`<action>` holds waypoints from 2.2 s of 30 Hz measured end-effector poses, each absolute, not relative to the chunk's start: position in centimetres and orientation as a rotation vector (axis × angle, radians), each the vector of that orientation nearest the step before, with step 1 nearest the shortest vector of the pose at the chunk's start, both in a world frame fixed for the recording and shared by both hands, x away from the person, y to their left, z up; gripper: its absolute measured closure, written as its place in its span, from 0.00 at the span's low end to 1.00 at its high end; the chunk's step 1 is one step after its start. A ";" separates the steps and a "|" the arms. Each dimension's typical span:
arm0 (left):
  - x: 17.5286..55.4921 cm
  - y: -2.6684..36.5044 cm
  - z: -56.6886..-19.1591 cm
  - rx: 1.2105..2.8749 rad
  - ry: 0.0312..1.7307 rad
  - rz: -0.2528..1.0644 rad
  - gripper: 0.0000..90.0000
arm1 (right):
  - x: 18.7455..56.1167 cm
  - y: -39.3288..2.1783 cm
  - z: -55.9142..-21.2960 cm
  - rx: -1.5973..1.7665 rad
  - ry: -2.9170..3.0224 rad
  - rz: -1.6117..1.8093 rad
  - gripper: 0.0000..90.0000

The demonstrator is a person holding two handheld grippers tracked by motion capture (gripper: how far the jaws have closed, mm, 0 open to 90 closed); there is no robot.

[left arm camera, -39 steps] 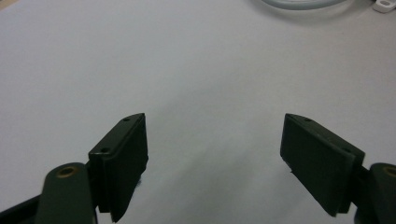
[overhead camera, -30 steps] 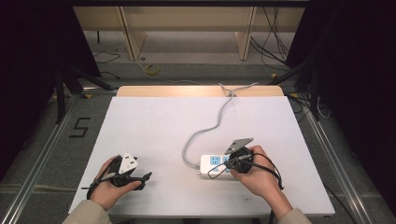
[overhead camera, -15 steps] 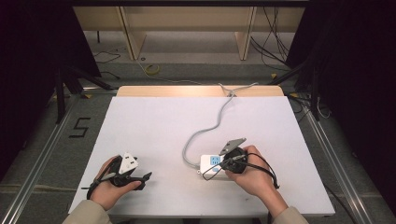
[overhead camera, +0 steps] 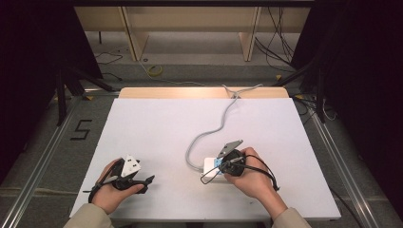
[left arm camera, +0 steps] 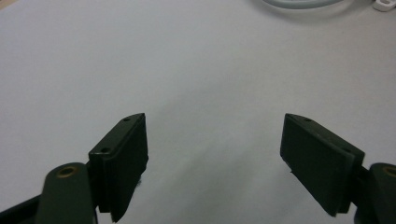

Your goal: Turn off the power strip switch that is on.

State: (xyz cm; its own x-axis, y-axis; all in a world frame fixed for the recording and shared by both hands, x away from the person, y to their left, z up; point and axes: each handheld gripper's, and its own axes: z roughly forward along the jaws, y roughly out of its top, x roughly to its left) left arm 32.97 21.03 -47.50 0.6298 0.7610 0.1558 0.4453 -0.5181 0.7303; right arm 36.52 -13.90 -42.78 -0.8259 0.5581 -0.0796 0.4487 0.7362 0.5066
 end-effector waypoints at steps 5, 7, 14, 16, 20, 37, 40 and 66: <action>33.0 21.0 -47.5 2.189 0.938 0.615 0.26 | 36.7 -13.5 -43.0 0.789 2.728 0.694 1.00; 33.0 21.0 -47.5 2.189 0.935 0.615 0.26 | 36.8 -13.4 -43.1 0.786 2.732 0.697 1.00; 33.0 21.0 -47.5 2.189 0.935 0.614 0.26 | 37.1 -13.0 -43.3 0.780 2.741 0.687 1.00; 33.0 21.0 -47.5 2.191 0.933 0.615 0.26 | 37.1 -12.9 -43.4 0.783 2.743 0.681 1.00; 33.0 21.0 -47.5 2.190 0.935 0.613 0.26 | 37.2 -12.7 -43.6 0.770 2.748 0.670 1.00; 33.0 21.0 -47.5 2.192 0.932 0.613 0.26 | 37.4 -12.5 -43.9 0.763 2.759 0.639 1.00; 33.0 21.0 -47.6 2.191 0.931 0.614 0.26 | 37.4 -12.5 -43.9 0.762 2.759 0.639 1.00; 32.9 20.9 -47.6 2.195 0.930 0.613 0.26 | 37.3 -12.0 -43.9 0.755 2.752 0.594 1.00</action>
